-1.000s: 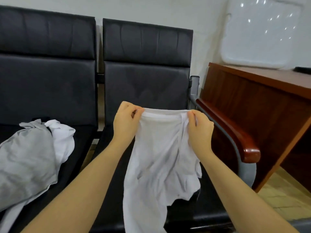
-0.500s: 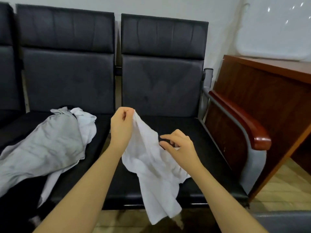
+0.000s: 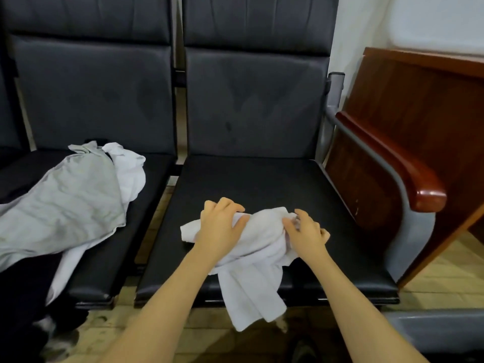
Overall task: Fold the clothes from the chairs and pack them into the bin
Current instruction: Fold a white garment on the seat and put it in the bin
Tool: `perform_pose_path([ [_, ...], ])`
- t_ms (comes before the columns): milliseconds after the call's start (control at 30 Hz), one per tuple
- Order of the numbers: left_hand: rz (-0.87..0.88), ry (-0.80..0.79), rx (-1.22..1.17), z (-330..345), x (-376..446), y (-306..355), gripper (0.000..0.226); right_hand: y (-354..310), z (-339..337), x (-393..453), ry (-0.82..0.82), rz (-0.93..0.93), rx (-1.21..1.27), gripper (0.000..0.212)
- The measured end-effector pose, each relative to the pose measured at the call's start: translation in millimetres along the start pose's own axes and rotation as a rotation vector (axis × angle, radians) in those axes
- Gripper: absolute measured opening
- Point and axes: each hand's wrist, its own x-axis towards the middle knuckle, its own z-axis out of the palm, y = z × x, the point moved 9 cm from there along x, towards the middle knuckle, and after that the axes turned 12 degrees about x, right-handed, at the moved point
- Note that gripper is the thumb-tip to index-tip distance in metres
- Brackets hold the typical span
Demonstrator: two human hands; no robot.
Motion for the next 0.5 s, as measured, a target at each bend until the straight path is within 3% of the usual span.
perform_pose_path([
  [133, -0.047, -0.09, 0.042, 24.9, 6.4, 7.8, 0.037, 8.9, 4.0, 15.1, -0.048, 0.047, 0.024, 0.064],
  [300, -0.053, -0.159, 0.077, 45.2, 11.9, 22.0, 0.041, -2.8, -5.5, 11.5, 0.001, -0.096, 0.143, 0.029],
  [400, -0.061, -0.144, 0.061, 45.5, 11.6, 25.9, 0.027, 0.1, -9.9, 9.0, 0.031, -0.08, 0.116, 0.03],
  [500, -0.091, -0.075, -0.134, 30.1, 10.4, 26.3, 0.021, -1.5, -17.5, 3.7, 0.038, -0.099, 0.208, 0.035],
])
